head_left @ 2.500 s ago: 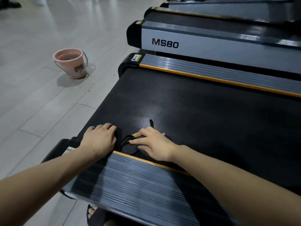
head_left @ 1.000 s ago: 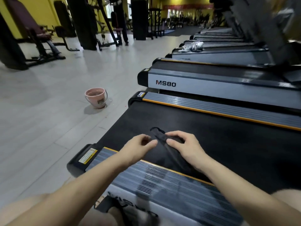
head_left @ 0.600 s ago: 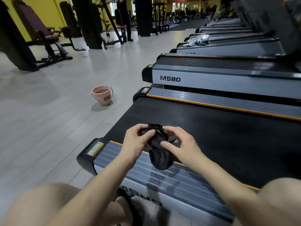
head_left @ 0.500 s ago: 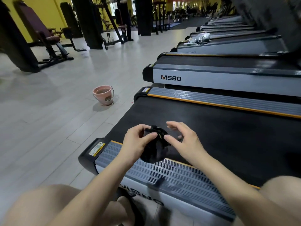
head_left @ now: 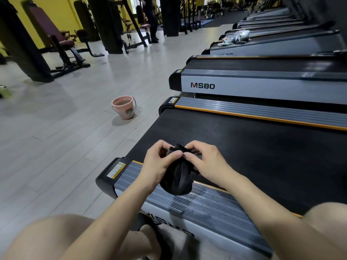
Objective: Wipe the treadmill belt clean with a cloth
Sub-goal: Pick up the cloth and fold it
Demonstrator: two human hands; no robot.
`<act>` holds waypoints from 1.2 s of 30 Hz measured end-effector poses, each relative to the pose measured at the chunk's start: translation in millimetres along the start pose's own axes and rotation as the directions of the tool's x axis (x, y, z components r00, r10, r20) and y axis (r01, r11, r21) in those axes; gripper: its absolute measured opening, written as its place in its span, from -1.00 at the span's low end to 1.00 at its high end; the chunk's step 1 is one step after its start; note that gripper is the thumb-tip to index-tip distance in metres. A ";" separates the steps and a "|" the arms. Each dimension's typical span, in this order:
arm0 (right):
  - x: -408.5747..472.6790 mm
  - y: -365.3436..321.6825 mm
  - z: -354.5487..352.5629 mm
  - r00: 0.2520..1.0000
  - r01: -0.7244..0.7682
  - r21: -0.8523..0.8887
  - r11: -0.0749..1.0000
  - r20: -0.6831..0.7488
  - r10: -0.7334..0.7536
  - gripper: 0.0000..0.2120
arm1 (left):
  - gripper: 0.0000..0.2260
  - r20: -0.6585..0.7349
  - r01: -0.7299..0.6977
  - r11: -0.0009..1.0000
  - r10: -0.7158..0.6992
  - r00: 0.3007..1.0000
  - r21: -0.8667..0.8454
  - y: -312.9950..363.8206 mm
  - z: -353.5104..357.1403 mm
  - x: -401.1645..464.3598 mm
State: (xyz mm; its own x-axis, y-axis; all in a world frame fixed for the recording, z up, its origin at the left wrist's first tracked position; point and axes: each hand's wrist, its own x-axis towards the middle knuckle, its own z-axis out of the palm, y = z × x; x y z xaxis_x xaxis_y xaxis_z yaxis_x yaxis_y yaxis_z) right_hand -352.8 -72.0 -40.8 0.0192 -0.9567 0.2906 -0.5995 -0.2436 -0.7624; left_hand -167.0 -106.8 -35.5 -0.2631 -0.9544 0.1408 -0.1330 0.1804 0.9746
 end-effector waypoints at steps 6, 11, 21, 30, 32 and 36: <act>-3.4 3.8 -15.3 0.980 -0.114 0.149 0.982 -0.148 0.136 -0.96 | -0.64 0.269 0.142 0.988 -0.154 0.951 0.063 -27.8 -3.5 4.8; -11.7 8.6 -30.3 0.959 -0.153 0.173 0.973 -0.211 0.188 -0.90 | -0.81 0.176 0.170 0.978 -0.190 0.966 0.123 -41.4 -0.8 5.1; -33.0 28.4 -35.6 0.971 -0.206 -0.122 0.971 0.099 0.218 -0.57 | -0.87 -0.026 -0.065 0.937 0.078 0.997 0.344 -11.4 -4.5 6.0; -38.2 34.8 -5.0 0.979 -0.171 0.001 0.985 0.113 0.170 -0.90 | -0.82 -0.059 -0.109 0.916 0.142 0.988 0.386 -1.2 -20.6 5.7; -36.5 39.9 -2.1 0.968 -0.213 0.095 0.972 0.154 0.197 -0.88 | -0.79 -0.027 -0.133 0.915 0.155 0.988 0.380 1.5 -25.2 4.5; -36.3 44.4 0.8 0.957 -0.278 0.087 0.956 0.104 0.269 -0.85 | -0.72 0.052 -0.195 0.911 0.189 0.981 0.364 -2.0 -37.7 0.8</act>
State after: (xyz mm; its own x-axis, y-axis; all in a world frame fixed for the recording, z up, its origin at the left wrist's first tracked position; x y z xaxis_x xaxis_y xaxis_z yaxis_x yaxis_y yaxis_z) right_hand -379.5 -48.2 -85.6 -0.0599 -0.9981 0.0128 -0.5091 0.0195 -0.8605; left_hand -130.9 -116.8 -30.8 -0.3328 -0.8894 0.3135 -0.4179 0.4371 0.7964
